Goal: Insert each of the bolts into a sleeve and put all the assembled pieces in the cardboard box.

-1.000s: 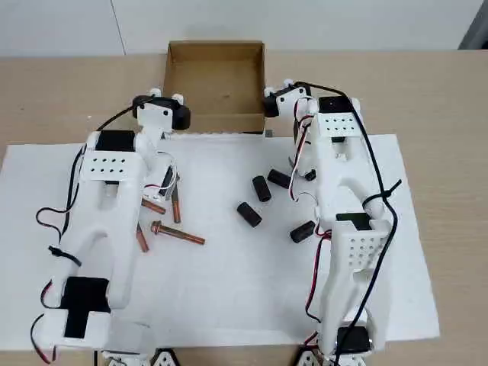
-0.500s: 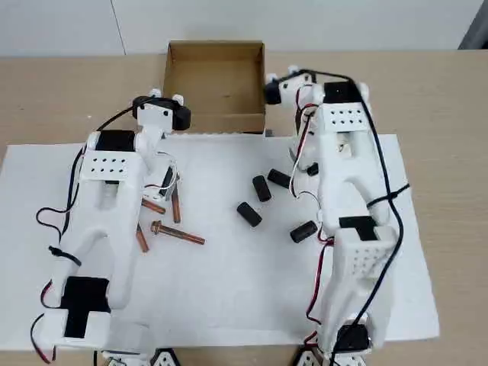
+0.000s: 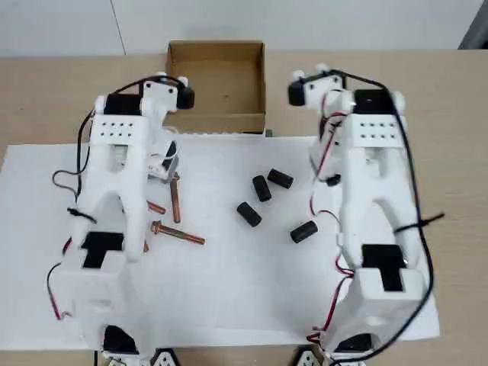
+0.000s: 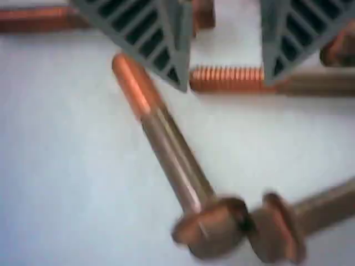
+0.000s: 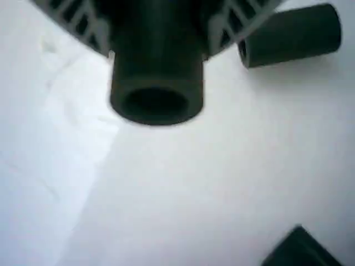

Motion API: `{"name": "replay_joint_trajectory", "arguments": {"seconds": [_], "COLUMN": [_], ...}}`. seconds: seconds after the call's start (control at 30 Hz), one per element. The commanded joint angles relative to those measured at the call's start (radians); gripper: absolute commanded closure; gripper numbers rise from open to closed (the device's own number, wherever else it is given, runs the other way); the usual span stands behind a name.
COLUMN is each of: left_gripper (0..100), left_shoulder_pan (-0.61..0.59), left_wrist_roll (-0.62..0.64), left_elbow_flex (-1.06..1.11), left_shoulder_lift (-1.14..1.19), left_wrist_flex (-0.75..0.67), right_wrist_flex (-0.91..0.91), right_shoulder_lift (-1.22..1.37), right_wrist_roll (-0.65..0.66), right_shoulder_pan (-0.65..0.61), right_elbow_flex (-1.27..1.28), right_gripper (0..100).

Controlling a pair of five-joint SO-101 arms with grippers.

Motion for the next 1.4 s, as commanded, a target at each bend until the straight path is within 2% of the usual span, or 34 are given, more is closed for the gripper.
{"name": "replay_joint_trajectory", "arguments": {"seconds": [0.0,0.2,0.47,1.07,1.37], "left_gripper": [91,91,91,91,91], "left_shoulder_pan": [0.006,0.046,0.075,0.072,0.060], "left_wrist_roll": [0.081,0.212,0.396,0.427,0.427], "left_elbow_flex": [-0.096,-0.094,-0.096,-0.090,-0.094], "left_shoulder_lift": [0.040,0.103,0.147,0.219,0.275], "left_wrist_flex": [0.035,0.034,0.023,-0.117,-0.127], "right_wrist_flex": [0.027,0.025,0.024,0.021,0.019], "right_shoulder_lift": [-0.107,-0.150,-0.153,-0.150,-0.150], "right_wrist_roll": [-0.009,-0.011,-0.011,-0.011,-0.005], "right_shoulder_pan": [0.051,0.101,0.105,0.101,0.105], "right_elbow_flex": [0.054,0.138,0.147,0.147,0.147], "right_gripper": [99.5,99.5,99.4,99.4,99.5]}}
